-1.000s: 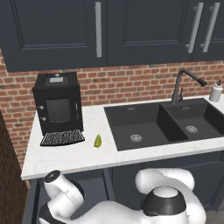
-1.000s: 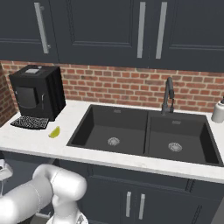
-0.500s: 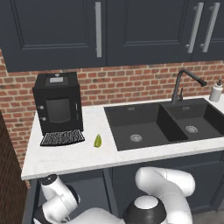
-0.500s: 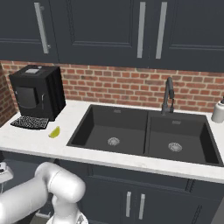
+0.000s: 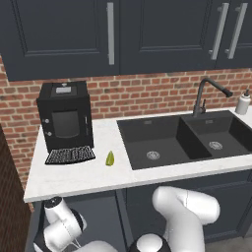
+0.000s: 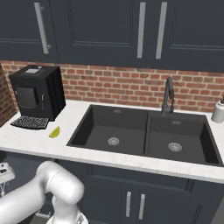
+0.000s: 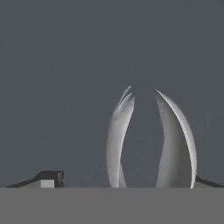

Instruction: Pick the tongs from the drawer and place it on the counter.

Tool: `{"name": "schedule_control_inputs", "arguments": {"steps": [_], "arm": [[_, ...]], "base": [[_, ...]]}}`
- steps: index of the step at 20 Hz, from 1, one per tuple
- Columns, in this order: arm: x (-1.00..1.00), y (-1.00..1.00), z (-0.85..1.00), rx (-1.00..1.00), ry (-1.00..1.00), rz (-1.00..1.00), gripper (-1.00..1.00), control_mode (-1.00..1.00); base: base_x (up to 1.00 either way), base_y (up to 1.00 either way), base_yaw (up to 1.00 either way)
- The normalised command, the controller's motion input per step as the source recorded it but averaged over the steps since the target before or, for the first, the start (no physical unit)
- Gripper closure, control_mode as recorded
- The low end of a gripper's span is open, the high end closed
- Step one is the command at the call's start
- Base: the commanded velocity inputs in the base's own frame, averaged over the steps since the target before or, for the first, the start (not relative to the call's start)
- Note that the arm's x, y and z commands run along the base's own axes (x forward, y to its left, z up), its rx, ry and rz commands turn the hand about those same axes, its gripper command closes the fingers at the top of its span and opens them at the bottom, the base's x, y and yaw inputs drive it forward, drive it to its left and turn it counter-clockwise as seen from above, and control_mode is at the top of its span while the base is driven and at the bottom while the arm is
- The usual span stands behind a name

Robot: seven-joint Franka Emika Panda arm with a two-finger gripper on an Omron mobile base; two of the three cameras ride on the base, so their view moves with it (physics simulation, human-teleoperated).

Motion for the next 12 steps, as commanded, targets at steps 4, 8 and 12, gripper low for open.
{"name": "schedule_control_inputs", "arguments": {"steps": [4,8,12], "arm": [[0.05,0.26,-0.58,0.0,0.05,0.0,-1.0,-1.0],[-0.2,0.45,-0.73,0.0,0.1,0.0,1.0,-1.0],[-0.58,0.44,-0.47,0.0,0.03,0.0,1.0,-1.0]], "base": [[0.0,0.0,0.0],[0.0,0.0,0.0],[0.0,0.0,0.0]]}}
